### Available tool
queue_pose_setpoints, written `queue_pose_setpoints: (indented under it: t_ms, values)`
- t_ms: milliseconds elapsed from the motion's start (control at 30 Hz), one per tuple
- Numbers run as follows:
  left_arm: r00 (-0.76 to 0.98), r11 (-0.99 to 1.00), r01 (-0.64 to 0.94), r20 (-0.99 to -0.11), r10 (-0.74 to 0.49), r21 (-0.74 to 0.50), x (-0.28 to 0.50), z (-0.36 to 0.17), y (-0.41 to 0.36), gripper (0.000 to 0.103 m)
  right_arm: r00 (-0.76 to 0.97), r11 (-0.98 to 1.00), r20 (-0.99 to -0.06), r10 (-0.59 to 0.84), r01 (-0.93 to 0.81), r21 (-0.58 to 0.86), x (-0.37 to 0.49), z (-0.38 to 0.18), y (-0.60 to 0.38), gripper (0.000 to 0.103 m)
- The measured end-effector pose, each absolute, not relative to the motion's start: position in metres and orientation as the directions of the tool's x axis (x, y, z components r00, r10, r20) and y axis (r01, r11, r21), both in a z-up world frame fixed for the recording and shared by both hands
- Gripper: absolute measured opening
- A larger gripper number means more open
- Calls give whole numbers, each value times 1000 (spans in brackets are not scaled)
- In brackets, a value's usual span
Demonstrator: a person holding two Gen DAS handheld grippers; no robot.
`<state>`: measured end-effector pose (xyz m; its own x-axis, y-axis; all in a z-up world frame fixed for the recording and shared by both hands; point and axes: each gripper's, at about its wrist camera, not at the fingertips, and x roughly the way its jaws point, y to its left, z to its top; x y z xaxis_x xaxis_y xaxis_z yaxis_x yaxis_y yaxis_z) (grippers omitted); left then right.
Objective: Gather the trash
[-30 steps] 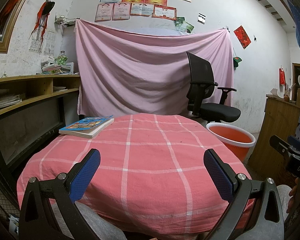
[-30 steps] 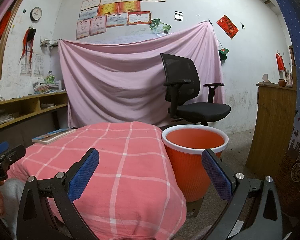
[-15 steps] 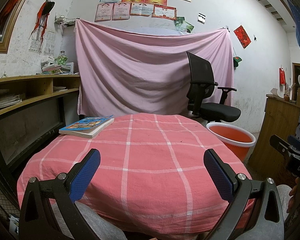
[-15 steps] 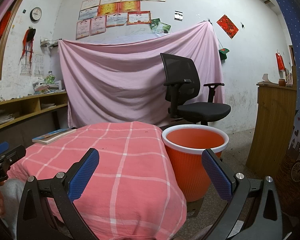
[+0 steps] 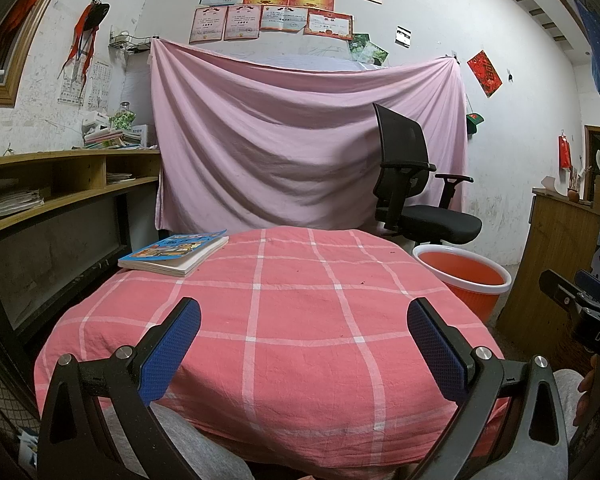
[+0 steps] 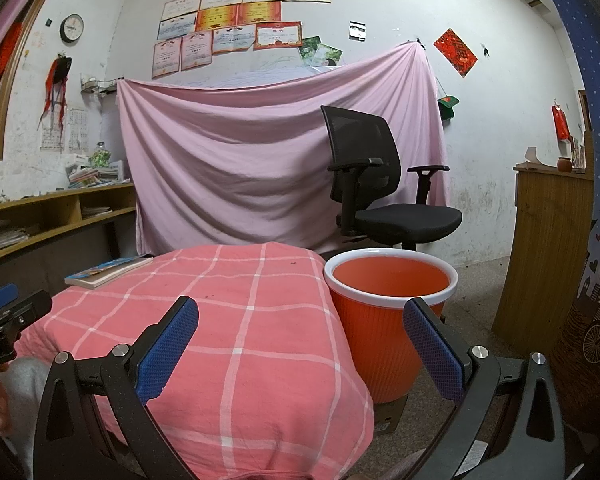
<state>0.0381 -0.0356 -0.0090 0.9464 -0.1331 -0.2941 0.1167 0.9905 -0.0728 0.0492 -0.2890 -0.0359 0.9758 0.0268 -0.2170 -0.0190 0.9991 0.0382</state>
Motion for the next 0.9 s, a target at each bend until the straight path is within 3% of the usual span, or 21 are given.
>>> queue_pose_setpoints:
  t_ms: [900]
  values:
    - [947,990,119,-292,-136,-75,38,-16,-31,101,975,999,-220,27,-19,39,49,-36,-287,103]
